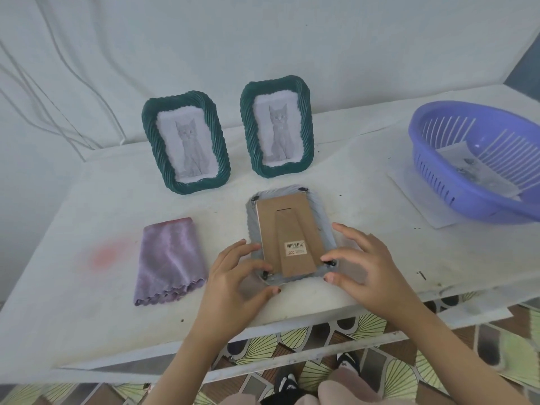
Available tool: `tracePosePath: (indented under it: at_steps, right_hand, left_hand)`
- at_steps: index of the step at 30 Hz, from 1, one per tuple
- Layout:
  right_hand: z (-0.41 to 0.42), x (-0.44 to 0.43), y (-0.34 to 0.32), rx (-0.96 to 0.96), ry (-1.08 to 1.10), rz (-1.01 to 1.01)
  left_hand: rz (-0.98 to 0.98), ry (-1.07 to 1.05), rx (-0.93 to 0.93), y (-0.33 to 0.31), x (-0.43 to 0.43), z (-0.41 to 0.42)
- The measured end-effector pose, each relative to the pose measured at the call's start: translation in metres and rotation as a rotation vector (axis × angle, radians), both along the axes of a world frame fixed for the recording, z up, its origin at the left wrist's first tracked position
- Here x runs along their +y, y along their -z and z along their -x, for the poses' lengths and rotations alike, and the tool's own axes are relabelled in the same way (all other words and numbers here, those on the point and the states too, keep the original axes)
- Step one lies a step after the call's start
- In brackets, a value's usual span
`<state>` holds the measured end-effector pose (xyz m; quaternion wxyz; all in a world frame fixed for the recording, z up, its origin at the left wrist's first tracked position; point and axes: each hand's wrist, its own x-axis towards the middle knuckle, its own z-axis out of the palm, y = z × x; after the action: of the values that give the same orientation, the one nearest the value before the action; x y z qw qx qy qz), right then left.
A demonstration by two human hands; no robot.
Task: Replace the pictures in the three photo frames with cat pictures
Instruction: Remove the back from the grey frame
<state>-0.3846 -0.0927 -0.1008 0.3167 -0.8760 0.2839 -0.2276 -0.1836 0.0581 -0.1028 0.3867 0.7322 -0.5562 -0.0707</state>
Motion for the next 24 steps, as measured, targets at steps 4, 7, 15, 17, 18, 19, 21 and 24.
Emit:
tracePosePath:
  at_steps: [4, 7, 15, 17, 18, 19, 21, 24]
  right_hand:
    - [-0.0022, -0.0011, 0.0010, 0.007, -0.010, 0.011]
    - [-0.0035, -0.0009, 0.0007, 0.010, -0.026, 0.003]
    - [-0.0040, 0.0000, 0.0036, 0.016, -0.040, 0.006]
    - [-0.0039, 0.0000, 0.0039, 0.015, -0.040, 0.012]
    - [-0.0040, 0.0003, 0.0035, 0.013, -0.040, 0.012]
    - [-0.0041, 0.0005, 0.0031, 0.012, -0.039, 0.010]
    - [-0.0046, 0.0007, 0.0026, 0.018, -0.038, 0.005]
    - [-0.0056, 0.0004, -0.0001, 0.026, -0.049, 0.007]
  left_hand:
    - [-0.003, -0.042, 0.012, 0.0014, 0.0000, 0.0013]
    - [-0.001, -0.061, 0.033, 0.0012, -0.0003, -0.0006]
    - [-0.004, -0.012, 0.070, 0.0008, -0.0029, 0.0011]
    - [0.001, -0.009, 0.078, 0.0009, -0.0029, 0.0011]
    - [0.005, -0.004, 0.077, 0.0007, -0.0026, 0.0011]
    - [0.008, 0.005, 0.073, 0.0004, -0.0023, 0.0013]
    - [0.001, 0.031, 0.044, 0.0002, -0.0019, 0.0022]
    - [-0.004, 0.051, 0.014, 0.0002, -0.0015, 0.0037]
